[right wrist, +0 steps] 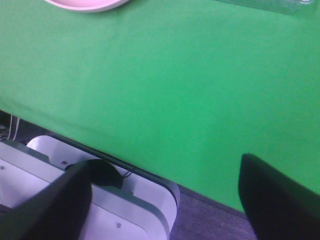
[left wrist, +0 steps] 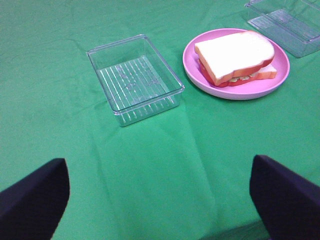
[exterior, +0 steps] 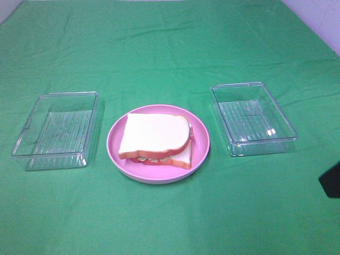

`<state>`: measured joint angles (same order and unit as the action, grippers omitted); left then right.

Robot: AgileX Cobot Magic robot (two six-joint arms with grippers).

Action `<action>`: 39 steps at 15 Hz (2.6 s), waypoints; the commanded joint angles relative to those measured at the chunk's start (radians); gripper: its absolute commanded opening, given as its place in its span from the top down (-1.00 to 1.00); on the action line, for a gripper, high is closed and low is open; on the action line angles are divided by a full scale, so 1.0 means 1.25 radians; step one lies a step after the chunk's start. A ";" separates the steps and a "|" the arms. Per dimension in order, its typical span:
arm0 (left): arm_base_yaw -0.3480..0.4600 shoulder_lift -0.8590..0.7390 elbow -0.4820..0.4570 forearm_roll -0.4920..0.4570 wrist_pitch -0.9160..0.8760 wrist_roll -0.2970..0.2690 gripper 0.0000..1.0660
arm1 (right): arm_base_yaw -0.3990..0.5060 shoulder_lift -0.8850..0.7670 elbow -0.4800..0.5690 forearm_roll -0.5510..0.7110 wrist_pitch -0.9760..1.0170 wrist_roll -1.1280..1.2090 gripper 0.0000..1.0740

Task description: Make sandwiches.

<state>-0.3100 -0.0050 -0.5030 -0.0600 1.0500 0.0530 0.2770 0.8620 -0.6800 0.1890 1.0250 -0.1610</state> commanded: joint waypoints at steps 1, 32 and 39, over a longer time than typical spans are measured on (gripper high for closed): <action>-0.001 -0.016 0.001 -0.005 -0.009 0.005 -0.74 | 0.000 -0.130 0.092 -0.008 0.002 0.001 -0.42; 0.284 -0.017 0.001 -0.005 -0.010 0.002 -0.74 | -0.194 -0.672 0.140 -0.021 0.035 -0.018 -0.42; 0.284 -0.016 0.001 -0.004 -0.010 0.002 -0.74 | -0.249 -0.706 0.140 -0.019 0.035 -0.018 -0.42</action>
<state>0.0410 -0.0050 -0.5030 -0.0630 1.0480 0.0570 -0.0270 -0.0060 -0.5070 0.1630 1.0750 -0.1700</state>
